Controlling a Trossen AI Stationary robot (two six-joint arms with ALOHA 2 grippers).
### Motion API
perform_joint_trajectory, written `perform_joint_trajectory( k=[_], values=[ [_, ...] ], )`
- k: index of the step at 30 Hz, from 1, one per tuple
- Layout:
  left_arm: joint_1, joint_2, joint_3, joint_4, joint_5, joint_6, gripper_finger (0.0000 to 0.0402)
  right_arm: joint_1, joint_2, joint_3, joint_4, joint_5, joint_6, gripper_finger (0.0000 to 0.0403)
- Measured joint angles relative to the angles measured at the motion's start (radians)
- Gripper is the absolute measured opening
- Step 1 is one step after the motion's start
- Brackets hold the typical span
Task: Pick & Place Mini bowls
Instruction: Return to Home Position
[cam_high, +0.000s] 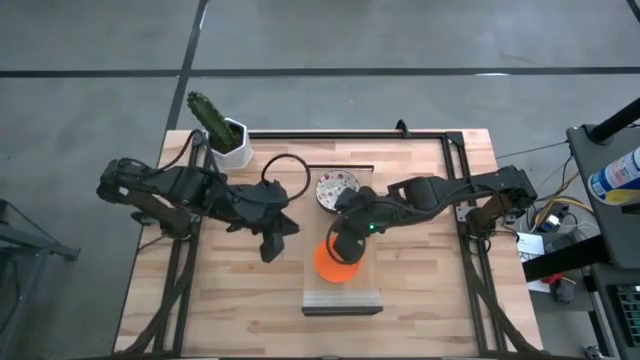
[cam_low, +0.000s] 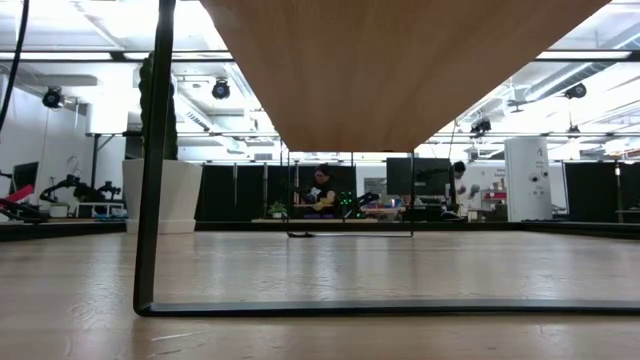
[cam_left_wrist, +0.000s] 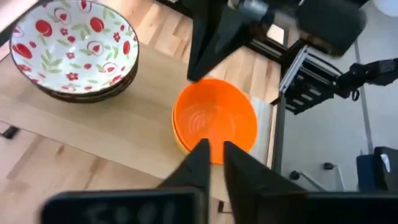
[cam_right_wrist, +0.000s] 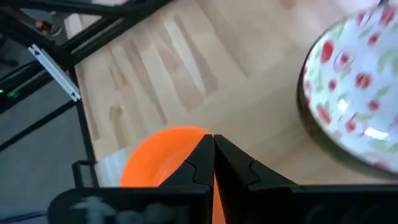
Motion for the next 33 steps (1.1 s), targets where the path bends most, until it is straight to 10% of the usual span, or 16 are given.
perform_joint_trajectory(
  k=[20, 33],
  values=[
    [-0.008, -0.472, -0.712, 0.713, 0.044, 0.069, 0.0000, 0.077, -0.253, -0.279, 0.462, 0.037, -0.278, 0.0008],
    [-0.012, -0.856, -1.131, 0.752, 0.040, 0.195, 0.0000, 0.062, -0.555, -0.626, 0.526, 0.156, -0.235, 0.0008]
  ],
)
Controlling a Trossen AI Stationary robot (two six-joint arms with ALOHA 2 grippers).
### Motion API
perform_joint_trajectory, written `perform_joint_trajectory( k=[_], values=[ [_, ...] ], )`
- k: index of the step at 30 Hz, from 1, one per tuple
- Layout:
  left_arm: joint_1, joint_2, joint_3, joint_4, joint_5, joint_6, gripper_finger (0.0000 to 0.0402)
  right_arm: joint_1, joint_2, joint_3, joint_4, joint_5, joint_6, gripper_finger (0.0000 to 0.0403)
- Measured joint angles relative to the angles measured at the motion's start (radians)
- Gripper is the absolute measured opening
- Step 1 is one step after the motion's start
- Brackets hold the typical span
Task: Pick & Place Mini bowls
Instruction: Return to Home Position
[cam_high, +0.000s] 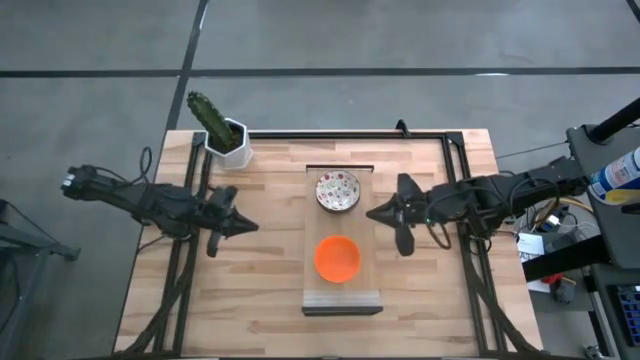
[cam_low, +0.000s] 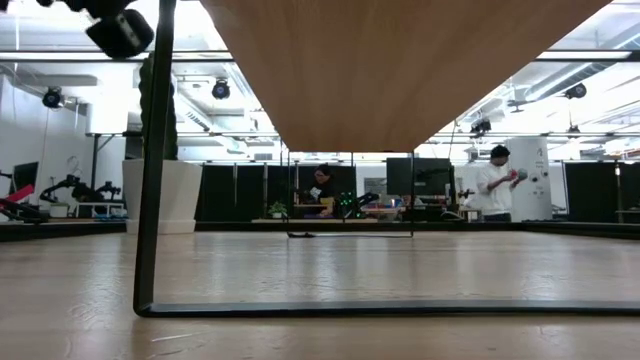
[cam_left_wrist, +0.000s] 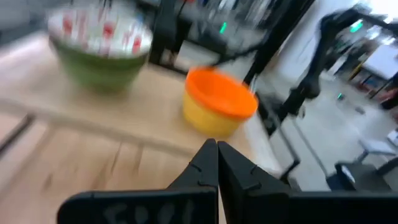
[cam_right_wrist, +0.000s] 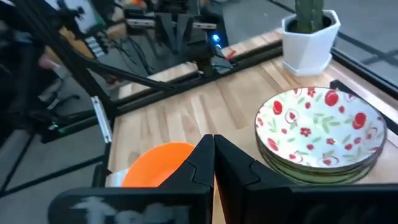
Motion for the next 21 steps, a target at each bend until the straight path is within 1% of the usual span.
perform_joint_trajectory(
  k=[3, 6, 8, 11, 13, 16, 18, 19, 21],
  values=[
    [0.000, -0.050, -0.098, 0.162, 0.006, 0.071, 0.0000, 0.007, -0.053, -0.100, 0.117, -0.022, -0.046, 0.0008],
    [0.000, -0.088, -0.165, 0.279, 0.012, 0.081, 0.0000, 0.006, -0.107, -0.203, 0.253, -0.068, -0.083, 0.0008],
    [0.000, -0.108, -0.190, 0.296, 0.012, 0.086, 0.0000, 0.006, -0.142, -0.268, 0.321, -0.114, -0.109, 0.0008],
    [0.000, -0.147, -0.210, 0.309, 0.049, 0.160, 0.0000, 0.007, -0.192, -0.361, 0.429, -0.201, -0.201, 0.0008],
    [0.000, -0.170, -0.214, 0.319, 0.060, 0.199, 0.0000, 0.007, -0.223, -0.404, 0.479, -0.239, -0.253, 0.0008],
    [0.001, -0.185, -0.221, 0.307, 0.046, 0.258, 0.0000, 0.006, -0.262, -0.447, 0.447, -0.243, -0.324, 0.0008],
    [0.002, -0.189, -0.234, 0.283, 0.035, 0.282, 0.0000, 0.007, -0.276, -0.477, 0.429, -0.225, -0.308, 0.0009],
    [0.002, -0.189, -0.240, 0.286, 0.035, 0.288, 0.0000, 0.007, -0.282, -0.497, 0.435, -0.211, -0.300, 0.0009],
    [0.002, -0.190, -0.249, 0.298, 0.049, 0.326, 0.0000, 0.003, -0.292, -0.539, 0.508, -0.209, -0.342, 0.0009]
  ],
)
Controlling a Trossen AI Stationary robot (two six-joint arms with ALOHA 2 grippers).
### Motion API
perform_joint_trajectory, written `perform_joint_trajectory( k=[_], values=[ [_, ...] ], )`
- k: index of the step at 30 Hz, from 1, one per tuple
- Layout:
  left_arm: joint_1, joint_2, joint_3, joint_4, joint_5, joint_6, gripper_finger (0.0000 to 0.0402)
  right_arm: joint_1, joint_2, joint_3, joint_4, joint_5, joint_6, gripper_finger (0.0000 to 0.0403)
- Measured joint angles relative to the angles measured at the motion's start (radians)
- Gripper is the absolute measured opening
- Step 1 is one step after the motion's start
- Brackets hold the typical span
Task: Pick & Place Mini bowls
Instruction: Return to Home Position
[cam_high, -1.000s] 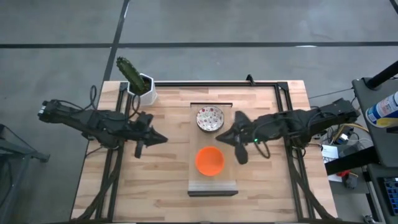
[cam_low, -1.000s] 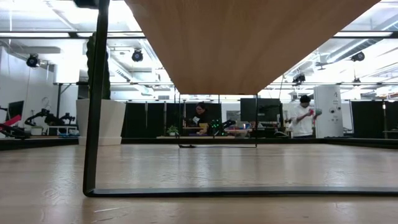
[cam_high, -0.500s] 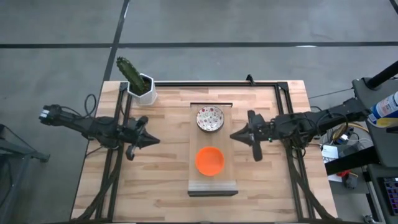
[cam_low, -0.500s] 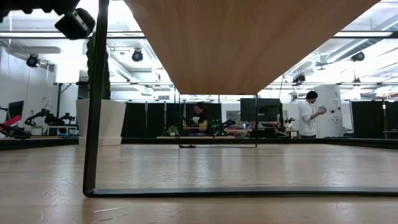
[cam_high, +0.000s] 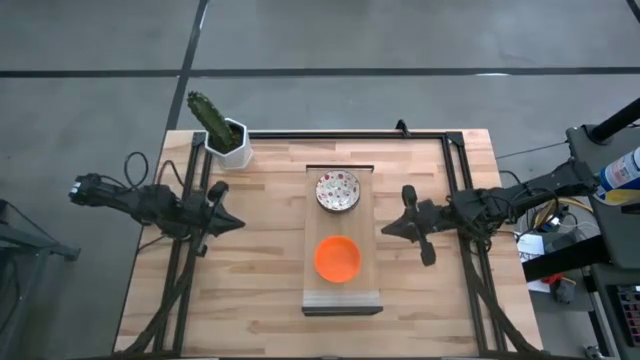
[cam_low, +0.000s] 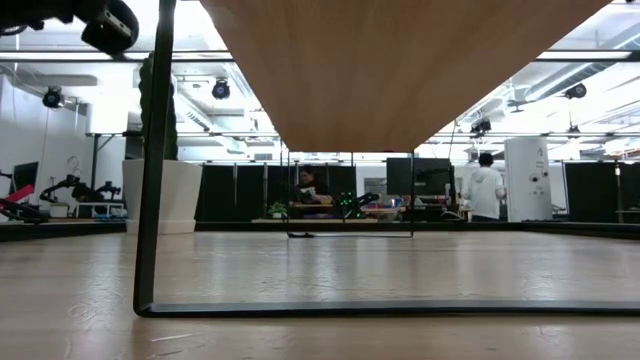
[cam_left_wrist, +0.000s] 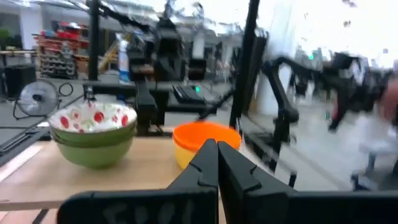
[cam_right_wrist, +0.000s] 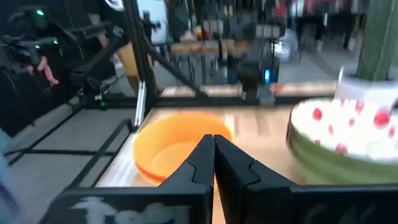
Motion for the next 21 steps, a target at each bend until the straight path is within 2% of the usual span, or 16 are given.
perform_joint_trajectory(
  k=[2, 5, 12, 21],
  values=[
    [0.000, 0.001, -0.013, -0.006, 0.011, 0.046, 0.0000, 0.000, -0.006, -0.045, 0.091, -0.007, -0.062, 0.0009],
    [0.001, -0.006, -0.027, 0.020, 0.012, 0.047, 0.0000, -0.003, -0.025, -0.105, 0.171, -0.017, -0.063, 0.0009],
    [0.002, -0.064, -0.127, 0.195, -0.007, 0.060, 0.0000, -0.004, -0.128, -0.212, 0.190, -0.045, -0.065, 0.0009],
    [0.002, -0.152, -0.270, 0.257, 0.007, 0.047, 0.0000, -0.004, -0.291, -0.370, 0.277, -0.041, -0.057, 0.0009]
  ],
)
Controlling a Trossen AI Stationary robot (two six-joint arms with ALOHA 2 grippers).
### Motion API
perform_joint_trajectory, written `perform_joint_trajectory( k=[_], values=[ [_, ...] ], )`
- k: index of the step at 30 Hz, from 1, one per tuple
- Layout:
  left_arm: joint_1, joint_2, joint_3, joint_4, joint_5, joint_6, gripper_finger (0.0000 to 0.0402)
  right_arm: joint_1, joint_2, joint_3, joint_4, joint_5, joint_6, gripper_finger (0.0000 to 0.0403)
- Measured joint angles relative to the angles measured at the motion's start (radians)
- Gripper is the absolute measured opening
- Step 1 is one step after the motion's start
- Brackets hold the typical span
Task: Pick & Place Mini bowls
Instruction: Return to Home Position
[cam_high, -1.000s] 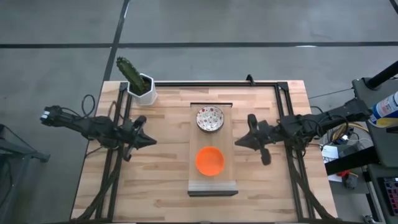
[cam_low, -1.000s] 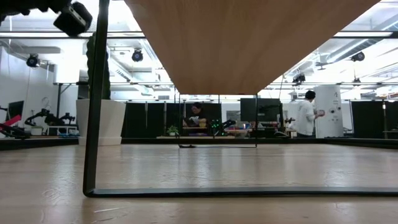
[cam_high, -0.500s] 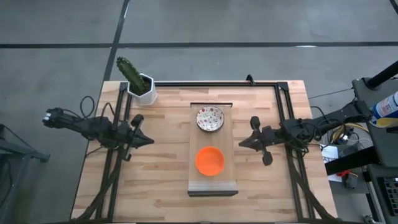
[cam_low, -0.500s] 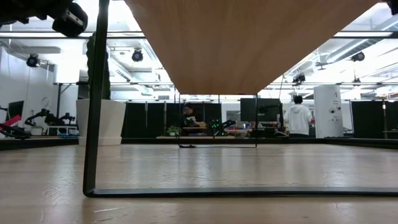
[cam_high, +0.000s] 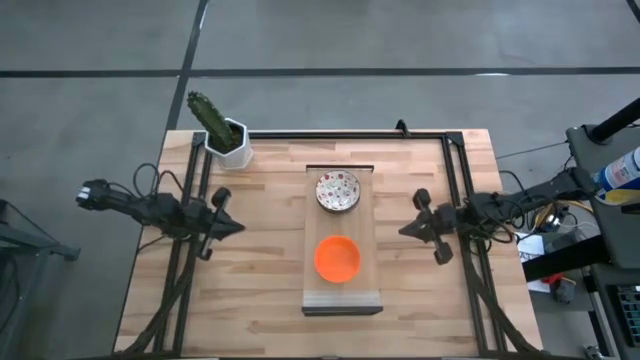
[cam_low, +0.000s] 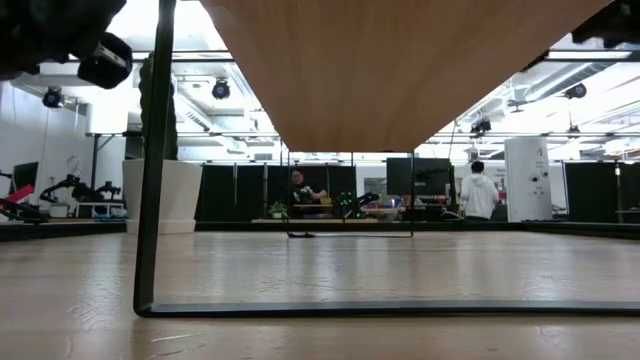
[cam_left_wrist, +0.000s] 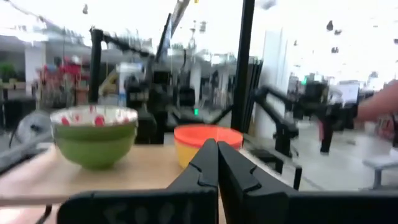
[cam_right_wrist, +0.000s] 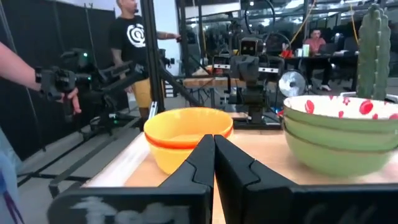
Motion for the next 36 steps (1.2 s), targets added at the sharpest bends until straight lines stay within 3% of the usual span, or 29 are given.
perform_joint_trajectory(
  k=[4, 14, 31, 36],
  values=[
    [0.000, -0.045, -0.051, 0.058, 0.004, 0.021, 0.0000, 0.000, -0.054, -0.076, 0.079, 0.000, 0.003, 0.0009],
    [0.000, -0.109, -0.056, 0.000, 0.016, 0.063, 0.0000, 0.000, -0.160, -0.228, 0.214, 0.000, 0.006, 0.0009],
    [0.000, -0.146, -0.057, -0.168, 0.026, 0.085, 0.0000, 0.000, -0.206, -0.228, 0.117, 0.008, -0.183, 0.0009],
    [0.000, -0.146, -0.057, -0.176, 0.025, 0.116, 0.0000, 0.000, -0.206, -0.228, 0.067, 0.008, -0.162, 0.0009]
  ],
)
